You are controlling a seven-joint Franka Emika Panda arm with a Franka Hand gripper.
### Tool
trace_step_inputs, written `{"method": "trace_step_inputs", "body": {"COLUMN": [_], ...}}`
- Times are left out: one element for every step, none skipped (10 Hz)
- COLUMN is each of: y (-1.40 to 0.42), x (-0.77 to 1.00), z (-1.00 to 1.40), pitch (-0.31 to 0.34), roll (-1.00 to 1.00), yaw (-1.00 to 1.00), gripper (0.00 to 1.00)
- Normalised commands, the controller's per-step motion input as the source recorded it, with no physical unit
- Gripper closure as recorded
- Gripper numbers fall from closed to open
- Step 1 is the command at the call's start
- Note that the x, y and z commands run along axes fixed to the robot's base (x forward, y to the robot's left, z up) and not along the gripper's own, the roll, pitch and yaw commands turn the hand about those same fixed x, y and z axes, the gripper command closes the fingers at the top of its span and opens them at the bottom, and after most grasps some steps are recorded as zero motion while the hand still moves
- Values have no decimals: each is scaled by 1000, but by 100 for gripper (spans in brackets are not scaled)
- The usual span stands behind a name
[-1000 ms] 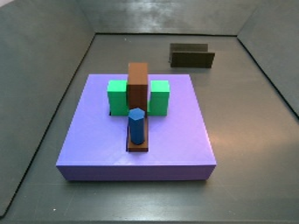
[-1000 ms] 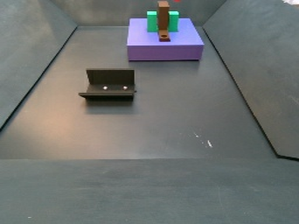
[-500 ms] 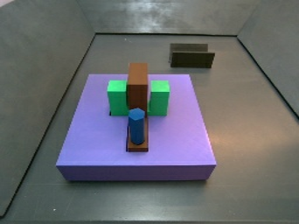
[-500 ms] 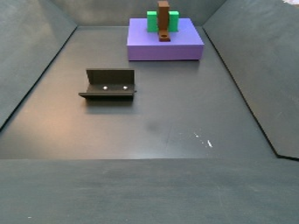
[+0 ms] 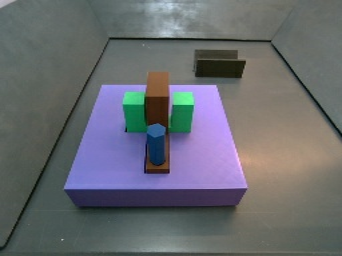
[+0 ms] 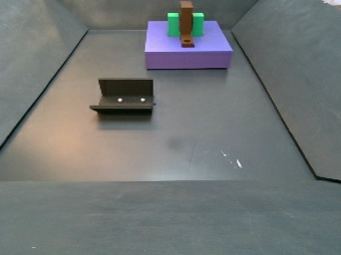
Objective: Pick up the red object. Move up. Move to above the board. Insert the red object.
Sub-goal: Insert the red object.
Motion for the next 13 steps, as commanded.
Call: {"method": "trace_step_inputs", "body": {"y": [0,11,137,91,69,46,9,0,0,0,0,-49,-100], "x": [-71,0,37,294,323,263,106,23,0,-43,0,0,0], "z": [-151,-246,-403,-560,-654,-763,-820,-760,-437,-74,0,-317,-460], "pitch": [-57,-60,-80,-87,-87,-80,-107,-107,-76,-51,0,-43,-81], "roll": [0,0,23,44,50,41,56,71,0,0,4,20,36], "yaw": [0,0,77,186,211,140,57,17,0,0,0,0,20], "gripper": [100,100,100,100,100,100,100,100,100,100,100,100,100]}}
